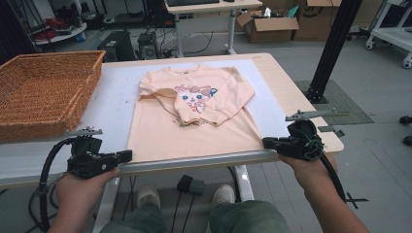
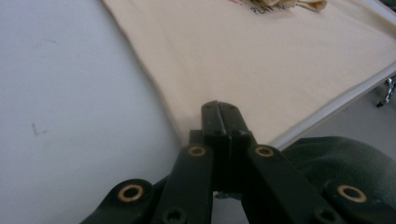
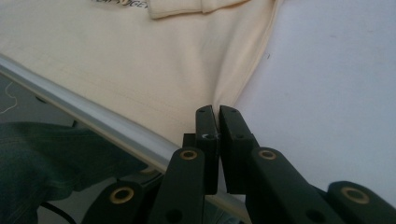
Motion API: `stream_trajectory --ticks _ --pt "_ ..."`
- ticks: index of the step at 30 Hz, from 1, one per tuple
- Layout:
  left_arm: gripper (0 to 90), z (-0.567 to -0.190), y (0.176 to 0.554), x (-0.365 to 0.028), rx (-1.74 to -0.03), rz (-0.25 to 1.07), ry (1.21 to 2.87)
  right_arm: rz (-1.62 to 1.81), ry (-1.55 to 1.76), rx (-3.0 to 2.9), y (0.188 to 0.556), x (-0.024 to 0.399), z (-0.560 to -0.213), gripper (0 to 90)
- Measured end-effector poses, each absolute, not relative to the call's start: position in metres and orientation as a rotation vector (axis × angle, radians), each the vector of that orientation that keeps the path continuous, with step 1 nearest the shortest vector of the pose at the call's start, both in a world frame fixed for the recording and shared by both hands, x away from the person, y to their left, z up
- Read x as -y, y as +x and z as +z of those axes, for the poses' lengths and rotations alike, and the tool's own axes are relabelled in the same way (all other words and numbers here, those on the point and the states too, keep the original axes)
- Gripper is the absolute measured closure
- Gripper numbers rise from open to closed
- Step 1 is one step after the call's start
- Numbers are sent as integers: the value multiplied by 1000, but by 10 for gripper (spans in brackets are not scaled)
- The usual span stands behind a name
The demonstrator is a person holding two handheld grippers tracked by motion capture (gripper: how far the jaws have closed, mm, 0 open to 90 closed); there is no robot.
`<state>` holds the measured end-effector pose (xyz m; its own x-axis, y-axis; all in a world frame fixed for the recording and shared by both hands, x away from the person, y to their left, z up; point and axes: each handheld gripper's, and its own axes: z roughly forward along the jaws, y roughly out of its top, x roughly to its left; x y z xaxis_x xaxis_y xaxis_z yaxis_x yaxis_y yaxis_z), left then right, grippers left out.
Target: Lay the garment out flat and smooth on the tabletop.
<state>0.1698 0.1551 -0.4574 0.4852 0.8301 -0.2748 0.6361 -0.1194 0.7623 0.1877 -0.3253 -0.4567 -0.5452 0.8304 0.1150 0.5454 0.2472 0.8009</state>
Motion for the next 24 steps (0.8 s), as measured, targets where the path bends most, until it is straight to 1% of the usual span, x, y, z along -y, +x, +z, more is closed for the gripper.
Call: stream_trajectory --ticks 4,6,7,8,9,12,14,15,16,18,19,22,24 --pt "900 -456 164 -156 -1225 279 1840 1189 1262 -2197 183 323 -456 852" --pt "900 -454 165 -155 -1213 289 1844 1166 1255 -2187 183 323 -453 760" --pt "849 -454 167 -155 -1220 292 1837 1172 1260 -2176 184 325 -452 715" --pt "768 -454 170 -155 -1238 287 1822 1177 1266 -2165 185 327 -452 687" --pt "687 -454 173 -155 -1249 273 1802 1184 1271 -2155 186 328 -452 679" --pt "565 -454 179 -155 -1278 286 1790 1199 1269 -2148 190 331 -450 648" --pt "566 -457 181 -155 -1281 281 1794 1206 1256 -2149 191 330 -448 641" --pt "584 -458 180 -155 -1276 300 1793 1206 1248 -2149 192 329 -448 634" --pt "669 -459 179 -155 -1272 313 1799 1204 1243 -2151 192 328 -447 632" --pt "817 -461 178 -154 -1258 281 1793 1197 1228 -2153 193 326 -446 625" --pt "862 -461 177 -153 -1257 279 1789 1199 1230 -2154 194 325 -445 624" --pt "874 -460 174 -154 -1260 284 1796 1200 1217 -2153 196 324 -442 619" --pt "875 -459 172 -155 -1261 282 1800 1201 1204 -2150 199 324 -438 600"
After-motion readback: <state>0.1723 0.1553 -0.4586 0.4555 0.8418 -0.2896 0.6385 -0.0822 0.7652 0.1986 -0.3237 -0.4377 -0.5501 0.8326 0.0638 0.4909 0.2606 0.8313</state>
